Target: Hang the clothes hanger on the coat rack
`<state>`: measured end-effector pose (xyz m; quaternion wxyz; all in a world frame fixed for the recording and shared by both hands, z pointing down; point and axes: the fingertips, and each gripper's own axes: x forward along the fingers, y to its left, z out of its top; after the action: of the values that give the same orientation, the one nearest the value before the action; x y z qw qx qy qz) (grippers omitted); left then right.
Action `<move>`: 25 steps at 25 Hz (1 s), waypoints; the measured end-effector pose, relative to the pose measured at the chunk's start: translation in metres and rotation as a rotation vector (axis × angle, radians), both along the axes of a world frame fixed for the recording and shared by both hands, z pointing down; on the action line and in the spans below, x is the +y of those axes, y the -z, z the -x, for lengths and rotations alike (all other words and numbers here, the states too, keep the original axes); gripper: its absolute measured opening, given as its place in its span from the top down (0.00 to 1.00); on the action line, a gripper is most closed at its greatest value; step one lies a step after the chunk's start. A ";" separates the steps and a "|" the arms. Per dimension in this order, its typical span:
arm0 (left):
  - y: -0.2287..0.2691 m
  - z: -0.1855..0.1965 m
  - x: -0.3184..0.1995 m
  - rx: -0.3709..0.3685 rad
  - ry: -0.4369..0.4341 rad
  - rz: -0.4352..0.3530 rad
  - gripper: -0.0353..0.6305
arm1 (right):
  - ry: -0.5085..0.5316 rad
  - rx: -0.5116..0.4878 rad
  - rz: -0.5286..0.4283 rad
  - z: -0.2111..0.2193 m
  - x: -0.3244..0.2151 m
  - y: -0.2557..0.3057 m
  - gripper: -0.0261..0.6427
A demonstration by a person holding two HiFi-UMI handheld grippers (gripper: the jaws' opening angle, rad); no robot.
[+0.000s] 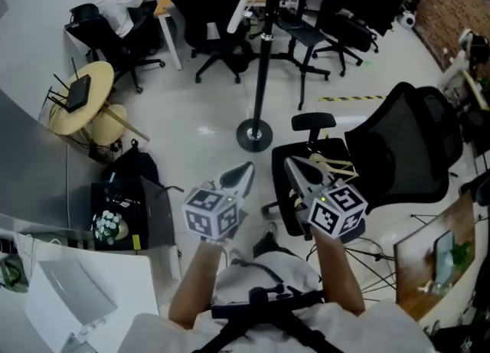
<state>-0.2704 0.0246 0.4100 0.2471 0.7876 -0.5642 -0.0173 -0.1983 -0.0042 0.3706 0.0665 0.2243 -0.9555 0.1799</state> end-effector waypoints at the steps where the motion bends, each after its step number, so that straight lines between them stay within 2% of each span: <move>1: 0.000 -0.003 0.005 0.005 -0.009 -0.002 0.94 | -0.005 0.005 0.009 -0.002 0.008 -0.003 0.95; 5: -0.003 -0.008 0.019 0.018 -0.029 -0.002 0.94 | -0.032 0.017 0.041 -0.008 0.029 -0.015 0.95; 10: -0.001 -0.009 0.033 0.042 -0.034 -0.012 0.94 | -0.056 0.016 0.020 -0.009 0.042 -0.010 0.96; 25: 0.006 0.007 0.044 0.047 0.001 -0.023 0.94 | -0.037 0.014 -0.006 0.004 0.050 -0.002 0.96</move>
<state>-0.2774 0.0685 0.4037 0.2511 0.7895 -0.5584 -0.0426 -0.2023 0.0459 0.3726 0.0693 0.2434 -0.9512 0.1764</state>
